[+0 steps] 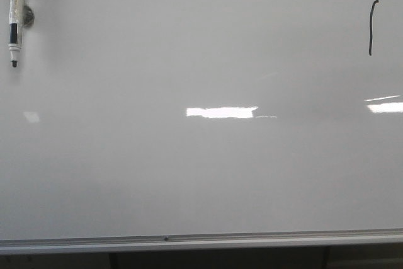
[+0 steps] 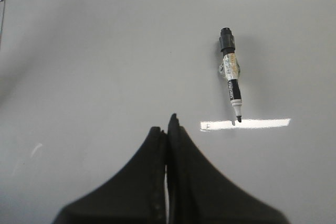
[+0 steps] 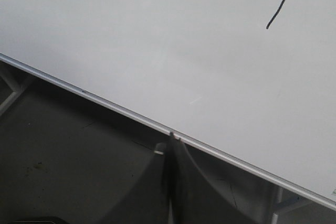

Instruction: Write number 1 on whiteboard

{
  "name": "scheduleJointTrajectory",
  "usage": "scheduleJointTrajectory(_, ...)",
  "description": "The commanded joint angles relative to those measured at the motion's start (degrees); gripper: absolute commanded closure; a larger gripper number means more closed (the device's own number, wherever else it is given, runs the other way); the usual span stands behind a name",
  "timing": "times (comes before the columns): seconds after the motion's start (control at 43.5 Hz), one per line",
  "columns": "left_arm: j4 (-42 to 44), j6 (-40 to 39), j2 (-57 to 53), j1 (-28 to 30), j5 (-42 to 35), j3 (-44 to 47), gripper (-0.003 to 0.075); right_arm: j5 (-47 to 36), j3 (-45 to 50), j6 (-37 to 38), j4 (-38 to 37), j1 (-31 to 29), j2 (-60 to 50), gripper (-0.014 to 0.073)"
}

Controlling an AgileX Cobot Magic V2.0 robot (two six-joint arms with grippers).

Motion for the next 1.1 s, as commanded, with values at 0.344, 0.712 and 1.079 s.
scheduleJointTrajectory(0.344, -0.61, 0.13, -1.19, -0.48, -4.38, 1.25, 0.0739, -14.94, 7.54, -0.8, -2.68, -7.69, -6.21, 0.0663)
scheduleJointTrajectory(0.712, -0.61, 0.13, -1.19, -0.48, -4.38, 1.25, 0.0739, -50.31, 38.86, -0.75, 1.3, -25.59, -26.62, 0.0663)
scheduleJointTrajectory(1.079, -0.61, 0.13, -1.08, -0.48, -4.38, 1.25, 0.0739, -62.65, 48.76, -0.75, 2.91, -27.56, -27.32, 0.0663)
